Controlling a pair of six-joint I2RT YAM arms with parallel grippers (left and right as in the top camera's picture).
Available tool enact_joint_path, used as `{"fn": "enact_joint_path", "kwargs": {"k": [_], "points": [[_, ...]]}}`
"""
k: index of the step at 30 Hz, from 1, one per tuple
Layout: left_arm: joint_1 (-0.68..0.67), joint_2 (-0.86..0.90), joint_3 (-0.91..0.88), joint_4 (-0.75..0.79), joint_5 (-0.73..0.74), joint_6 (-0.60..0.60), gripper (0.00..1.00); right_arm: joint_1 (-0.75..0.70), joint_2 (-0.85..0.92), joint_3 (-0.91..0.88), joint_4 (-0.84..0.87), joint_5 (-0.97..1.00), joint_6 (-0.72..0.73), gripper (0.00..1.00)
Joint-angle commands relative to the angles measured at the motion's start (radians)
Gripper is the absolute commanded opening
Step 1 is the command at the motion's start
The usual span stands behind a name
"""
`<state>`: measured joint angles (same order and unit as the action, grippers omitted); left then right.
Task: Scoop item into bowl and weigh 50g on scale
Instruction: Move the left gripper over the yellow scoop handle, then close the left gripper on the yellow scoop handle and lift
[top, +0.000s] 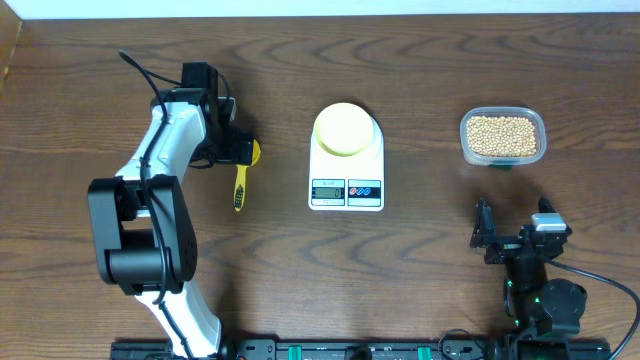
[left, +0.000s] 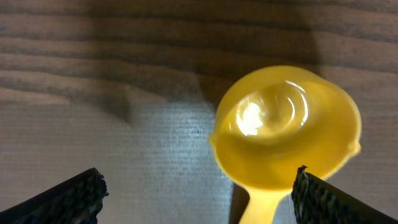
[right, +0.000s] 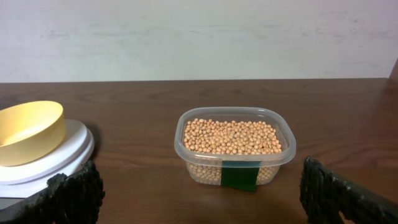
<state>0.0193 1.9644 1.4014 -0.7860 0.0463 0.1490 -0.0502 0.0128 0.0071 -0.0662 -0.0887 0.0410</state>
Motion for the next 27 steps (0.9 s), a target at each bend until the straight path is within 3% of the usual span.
{"fn": "enact_joint_path", "kwargs": {"k": [1,27], "points": [[0.004,0.024,0.018,0.013,-0.012,0.024,0.98,0.005,-0.004,-0.002,-0.005,0.008,0.006,0.99],[0.004,0.073,0.016,0.051,-0.012,0.023,0.98,0.005,-0.004,-0.002,-0.005,0.008,0.006,0.99]]}}
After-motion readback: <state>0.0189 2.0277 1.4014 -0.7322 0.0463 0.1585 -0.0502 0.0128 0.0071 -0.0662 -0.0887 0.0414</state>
